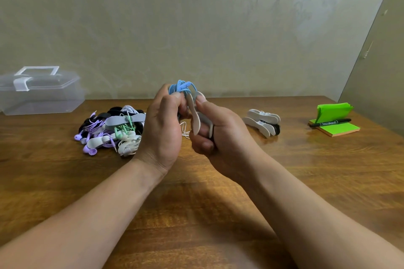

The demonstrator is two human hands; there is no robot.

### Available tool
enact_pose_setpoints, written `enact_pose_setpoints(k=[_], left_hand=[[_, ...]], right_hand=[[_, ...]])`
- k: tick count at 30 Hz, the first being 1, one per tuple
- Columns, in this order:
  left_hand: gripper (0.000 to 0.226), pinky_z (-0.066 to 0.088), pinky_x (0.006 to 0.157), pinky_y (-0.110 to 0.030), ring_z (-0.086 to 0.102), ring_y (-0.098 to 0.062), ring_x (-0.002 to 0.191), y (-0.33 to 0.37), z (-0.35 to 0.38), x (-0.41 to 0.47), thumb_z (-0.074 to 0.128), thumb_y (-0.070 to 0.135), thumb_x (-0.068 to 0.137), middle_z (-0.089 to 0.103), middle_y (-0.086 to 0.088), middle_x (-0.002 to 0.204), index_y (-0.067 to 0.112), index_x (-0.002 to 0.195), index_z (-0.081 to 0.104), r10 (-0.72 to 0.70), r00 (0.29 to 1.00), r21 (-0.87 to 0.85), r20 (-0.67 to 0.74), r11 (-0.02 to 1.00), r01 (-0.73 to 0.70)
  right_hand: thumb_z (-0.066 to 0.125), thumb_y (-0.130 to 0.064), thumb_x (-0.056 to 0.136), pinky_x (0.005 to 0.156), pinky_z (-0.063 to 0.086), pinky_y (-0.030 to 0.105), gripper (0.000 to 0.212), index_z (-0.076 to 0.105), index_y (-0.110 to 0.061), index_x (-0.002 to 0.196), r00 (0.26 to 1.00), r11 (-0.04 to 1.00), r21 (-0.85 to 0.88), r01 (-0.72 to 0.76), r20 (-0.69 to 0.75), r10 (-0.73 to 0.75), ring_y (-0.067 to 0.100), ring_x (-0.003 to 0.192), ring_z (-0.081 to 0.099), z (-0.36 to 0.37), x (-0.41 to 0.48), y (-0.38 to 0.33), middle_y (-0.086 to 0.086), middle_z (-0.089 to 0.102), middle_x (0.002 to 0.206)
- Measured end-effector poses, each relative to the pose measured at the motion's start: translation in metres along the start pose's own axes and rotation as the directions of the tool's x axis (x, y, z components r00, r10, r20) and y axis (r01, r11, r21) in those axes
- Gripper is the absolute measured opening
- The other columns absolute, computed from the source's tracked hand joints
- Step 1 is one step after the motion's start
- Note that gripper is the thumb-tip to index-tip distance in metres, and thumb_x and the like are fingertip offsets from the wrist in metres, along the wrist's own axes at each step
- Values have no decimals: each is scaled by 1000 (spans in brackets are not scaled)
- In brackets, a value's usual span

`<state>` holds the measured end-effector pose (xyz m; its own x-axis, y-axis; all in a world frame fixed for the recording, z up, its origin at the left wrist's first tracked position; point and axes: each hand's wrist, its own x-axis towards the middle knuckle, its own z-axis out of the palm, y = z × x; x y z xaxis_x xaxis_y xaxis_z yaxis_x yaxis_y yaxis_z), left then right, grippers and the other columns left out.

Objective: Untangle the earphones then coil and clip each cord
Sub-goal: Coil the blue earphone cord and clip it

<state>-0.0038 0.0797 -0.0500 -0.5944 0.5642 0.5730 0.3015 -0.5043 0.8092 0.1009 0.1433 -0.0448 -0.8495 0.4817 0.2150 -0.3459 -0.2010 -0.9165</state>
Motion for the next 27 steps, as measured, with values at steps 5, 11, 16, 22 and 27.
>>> enact_pose_setpoints(k=[5, 11, 16, 22, 27], left_hand=[[24, 42, 70, -37, 49, -20, 75, 3, 0, -1, 40, 24, 94, 47, -5, 74, 13, 73, 41, 40, 999, 23, -17, 999, -40], [25, 39, 77, -44, 46, -23, 78, 1, 0, 1, 41, 25, 94, 45, -7, 77, 14, 71, 41, 40, 999, 36, -34, 999, -38], [23, 34, 77, -48, 38, -26, 79, 4, -3, 2, 41, 22, 92, 39, -6, 77, 22, 69, 42, 42, 999, 9, 10, 999, -42], [21, 30, 72, -50, 29, -44, 77, 6, -8, 0, 44, 22, 86, 31, -19, 74, 19, 66, 41, 27, 995, -7, 92, 1000, -26], [19, 31, 71, -58, 31, -29, 70, 7, -8, 0, 46, 29, 80, 36, -2, 66, 23, 62, 44, 1, 988, -104, 154, 994, 15]], right_hand=[[41, -23, 112, 44, 21, 24, 20, 55, -9, 114, 998, 996, -56, 65, 9, -64, 12, 43, 26, 5, 0, 4, -1, 27, 52], [40, -22, 112, 45, 17, 27, 23, 55, -7, 103, 994, 995, 3, 101, -36, -101, 12, 41, 24, 4, 1, 5, 3, 24, 54], [42, -28, 111, 51, 12, 31, 34, 56, -10, 86, 1000, 996, 90, 10, -8, -9, 10, 39, 24, -4, 1, -2, 0, 26, 52], [45, -31, 111, 46, 16, 27, 22, 53, -11, 119, 987, 987, -143, -78, 127, 97, 11, 46, 23, -22, -3, -19, 2, 25, 61], [43, -32, 112, 47, 15, 29, 23, 51, -10, 113, 990, 976, -213, -56, 115, 82, 16, 50, 16, -23, -7, -24, 15, 13, 70]])
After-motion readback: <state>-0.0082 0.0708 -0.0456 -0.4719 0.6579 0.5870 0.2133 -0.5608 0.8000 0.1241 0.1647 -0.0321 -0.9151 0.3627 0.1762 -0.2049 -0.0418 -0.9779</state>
